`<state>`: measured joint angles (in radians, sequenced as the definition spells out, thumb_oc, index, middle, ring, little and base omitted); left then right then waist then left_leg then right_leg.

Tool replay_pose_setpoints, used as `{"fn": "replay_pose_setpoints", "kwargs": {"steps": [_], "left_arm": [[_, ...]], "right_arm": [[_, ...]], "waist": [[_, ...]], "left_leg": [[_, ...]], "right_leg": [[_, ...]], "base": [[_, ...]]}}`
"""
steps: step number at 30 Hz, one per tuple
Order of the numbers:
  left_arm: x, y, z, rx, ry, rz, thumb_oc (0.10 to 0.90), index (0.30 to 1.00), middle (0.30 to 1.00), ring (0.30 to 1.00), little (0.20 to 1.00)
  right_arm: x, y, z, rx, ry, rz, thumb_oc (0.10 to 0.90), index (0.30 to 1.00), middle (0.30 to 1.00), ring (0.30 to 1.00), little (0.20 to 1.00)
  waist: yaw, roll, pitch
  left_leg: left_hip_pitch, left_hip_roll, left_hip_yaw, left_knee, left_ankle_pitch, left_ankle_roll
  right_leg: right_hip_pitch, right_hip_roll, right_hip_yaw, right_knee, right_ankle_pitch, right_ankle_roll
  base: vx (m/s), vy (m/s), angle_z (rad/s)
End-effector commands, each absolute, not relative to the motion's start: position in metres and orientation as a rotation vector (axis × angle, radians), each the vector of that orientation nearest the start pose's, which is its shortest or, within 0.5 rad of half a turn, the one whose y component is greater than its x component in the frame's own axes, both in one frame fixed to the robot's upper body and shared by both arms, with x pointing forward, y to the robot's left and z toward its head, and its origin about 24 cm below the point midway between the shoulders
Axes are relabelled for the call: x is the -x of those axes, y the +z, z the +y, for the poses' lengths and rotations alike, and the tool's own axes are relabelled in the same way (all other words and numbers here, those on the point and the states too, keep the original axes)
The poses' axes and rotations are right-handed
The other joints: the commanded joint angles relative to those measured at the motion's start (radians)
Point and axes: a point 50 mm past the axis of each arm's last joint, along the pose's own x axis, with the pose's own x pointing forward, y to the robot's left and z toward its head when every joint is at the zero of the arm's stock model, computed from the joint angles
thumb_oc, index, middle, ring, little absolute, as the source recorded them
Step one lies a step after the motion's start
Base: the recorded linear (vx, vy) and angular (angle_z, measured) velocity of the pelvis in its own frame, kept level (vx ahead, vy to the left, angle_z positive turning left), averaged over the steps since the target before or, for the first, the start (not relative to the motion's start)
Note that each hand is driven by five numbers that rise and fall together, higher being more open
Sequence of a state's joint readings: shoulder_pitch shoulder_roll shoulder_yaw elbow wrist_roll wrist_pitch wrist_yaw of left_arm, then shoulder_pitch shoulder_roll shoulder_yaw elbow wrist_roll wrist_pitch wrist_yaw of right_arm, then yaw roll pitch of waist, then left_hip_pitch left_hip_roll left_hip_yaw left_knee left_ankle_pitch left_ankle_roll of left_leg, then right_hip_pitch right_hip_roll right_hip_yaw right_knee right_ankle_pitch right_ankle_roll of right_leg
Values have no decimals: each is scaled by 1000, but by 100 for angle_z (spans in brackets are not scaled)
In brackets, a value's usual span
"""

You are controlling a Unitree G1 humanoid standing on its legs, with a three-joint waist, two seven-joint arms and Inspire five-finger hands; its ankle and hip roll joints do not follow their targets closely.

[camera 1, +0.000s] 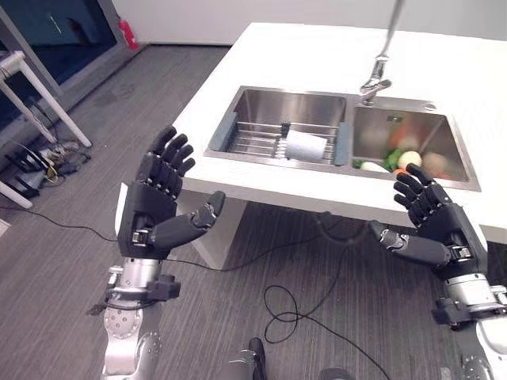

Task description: Place the dishes in the dishwasher.

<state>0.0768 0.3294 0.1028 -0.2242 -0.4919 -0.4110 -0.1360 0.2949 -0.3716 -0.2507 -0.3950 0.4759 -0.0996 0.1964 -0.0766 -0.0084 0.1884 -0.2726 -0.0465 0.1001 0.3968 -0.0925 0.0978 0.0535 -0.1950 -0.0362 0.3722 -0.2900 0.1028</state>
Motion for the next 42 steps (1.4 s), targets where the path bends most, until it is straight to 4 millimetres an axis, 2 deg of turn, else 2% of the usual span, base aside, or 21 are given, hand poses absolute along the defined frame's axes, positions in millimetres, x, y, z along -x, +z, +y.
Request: {"fn": "replay_pose_setpoints", "kwargs": {"steps": [1,3,5,8,10,11,13,14,17,20,25,27,28,29,30,31,33,34,37,39,42], "left_arm": [[-205,167,233,-14,7,-799,800,900,900,900,900],[-205,166,235,-2,23,-799,800,900,900,900,900],[-204,167,231,-31,23,-801,800,900,900,900,900],[-203,171,229,-69,29,-825,800,900,900,900,900],[-203,172,229,-69,32,-827,800,900,900,900,900],[-203,175,232,-65,41,-836,800,900,900,900,900],[-201,174,235,-55,44,-834,800,900,900,900,900],[-201,172,235,-45,40,-834,800,900,900,900,900],[-200,173,235,-41,29,-843,800,900,900,900,900],[-202,173,232,-45,6,-849,800,900,900,900,900],[-205,174,224,-19,-32,-844,800,900,900,900,900],[-205,174,223,7,-53,-839,800,900,900,900,900],[-205,173,222,17,-65,-838,800,900,900,900,900],[-205,172,222,17,-65,-838,800,900,900,900,900],[-204,170,220,23,-83,-835,800,900,900,900,900],[-202,170,220,24,-91,-834,800,900,900,900,900],[-200,168,219,11,-93,-834,800,900,900,900,900],[-198,167,219,2,-96,-836,800,900,900,900,900],[-195,167,221,-8,-89,-842,800,900,900,900,900],[-193,169,222,-12,-82,-848,800,900,900,900,900],[-193,170,222,-43,-57,-846,800,900,900,900,900]], "right_arm": [[-198,161,-238,-40,101,-592,800,900,900,900,900],[-199,159,-236,-47,99,-599,800,900,900,900,900],[-200,157,-227,-42,107,-598,800,900,900,900,900],[-203,157,-224,-39,136,-594,800,900,900,900,900],[-203,158,-225,-40,139,-595,800,900,900,900,900],[-205,162,-229,-35,147,-604,800,900,900,900,900],[-205,162,-231,-30,145,-598,800,900,900,900,900],[-206,161,-231,-31,139,-593,800,900,900,900,900],[-203,159,-230,-40,137,-597,800,900,900,900,900],[-199,157,-232,-49,117,-608,800,900,900,900,900],[-203,163,-233,-36,105,-621,800,900,900,900,900],[-202,165,-234,-37,103,-616,800,900,900,900,900],[-201,165,-235,-39,100,-612,800,900,900,900,900],[-201,165,-235,-39,100,-611,800,900,900,900,900],[-201,164,-237,-34,93,-603,800,900,900,900,900],[-200,163,-238,-34,92,-598,800,900,900,900,900],[-200,160,-238,-42,95,-589,800,900,900,900,900],[-200,158,-238,-46,99,-582,800,900,900,900,900],[-205,158,-233,-34,130,-575,800,900,900,900,900],[-207,159,-229,-16,142,-575,800,900,900,900,900],[-206,163,-226,-4,163,-582,800,900,900,900,900]], "waist": [[47,10,-78],[43,15,-79],[48,14,-77],[58,17,-74],[60,17,-72],[67,8,-60],[59,-7,-55],[48,-15,-52],[20,-11,-43],[-14,-15,-51],[-31,-5,-79],[-36,-1,-86],[-37,-3,-88],[-37,-4,-87],[-34,-12,-86],[-29,-21,-82],[-18,-30,-69],[-4,-38,-58],[20,-33,-47],[27,-7,-39],[40,16,-40]], "left_leg": [[83,39,-100,-97,-116,-55],[95,30,-111,-97,-123,-44],[118,14,-116,-97,-136,-36],[137,29,-88,-97,-149,-43],[139,30,-85,-97,-150,-45],[153,25,-69,-97,-163,-54],[167,6,-58,-97,-184,-49],[180,-7,-50,-97,-202,-43],[211,-1,-23,-97,-226,-38],[238,16,17,-97,-250,-35],[305,65,47,-97,-267,-74],[329,75,36,-97,-242,-99],[347,81,36,-97,-186,-112],[348,81,35,-97,-185,-113],[366,86,34,-97,-88,-131],[372,83,35,-81,-38,-136],[311,69,12,32,-31,-128],[241,49,0,74,-55,-109],[241,27,7,-87,-90,-91],[193,44,-17,-97,-124,-102],[124,68,-63,-97,-105,-132]], "right_leg": [[-3,111,-81,-72,94,2],[5,129,-79,-72,140,8],[-47,140,-102,35,173,7],[-74,132,-169,-6,149,-6],[-73,133,-179,-26,146,-8],[-120,115,-196,-72,102,-17],[-190,98,-152,-72,108,-9],[-247,89,-118,-72,141,6],[-347,68,-87,-72,191,22],[-357,78,-61,-72,196,29],[-306,91,-84,-72,164,-9],[-286,111,-70,-72,147,-29],[-277,119,-62,-72,138,-42],[-275,119,-62,-72,138,-42],[-256,124,-49,-72,125,-60],[-240,124,-41,-72,116,-71],[-217,130,-28,-72,106,-84],[-200,129,-23,-72,101,-86],[-184,130,-20,-72,79,-72],[-178,153,-24,-72,69,-65],[-163,168,-35,-72,42,-64]], "base": [[165,235,9],[140,186,1],[129,191,14],[66,71,-14],[44,-24,-55],[72,-81,-49],[120,-141,-73],[149,-169,-131],[129,-189,-58],[282,-479,35],[212,-393,24],[177,-368,13],[122,-256,4],[134,-245,4],[131,-235,2],[159,-292,12],[87,-183,4],[80,-115,-12],[117,17,-24],[65,88,-53],[93,108,-24]]}}
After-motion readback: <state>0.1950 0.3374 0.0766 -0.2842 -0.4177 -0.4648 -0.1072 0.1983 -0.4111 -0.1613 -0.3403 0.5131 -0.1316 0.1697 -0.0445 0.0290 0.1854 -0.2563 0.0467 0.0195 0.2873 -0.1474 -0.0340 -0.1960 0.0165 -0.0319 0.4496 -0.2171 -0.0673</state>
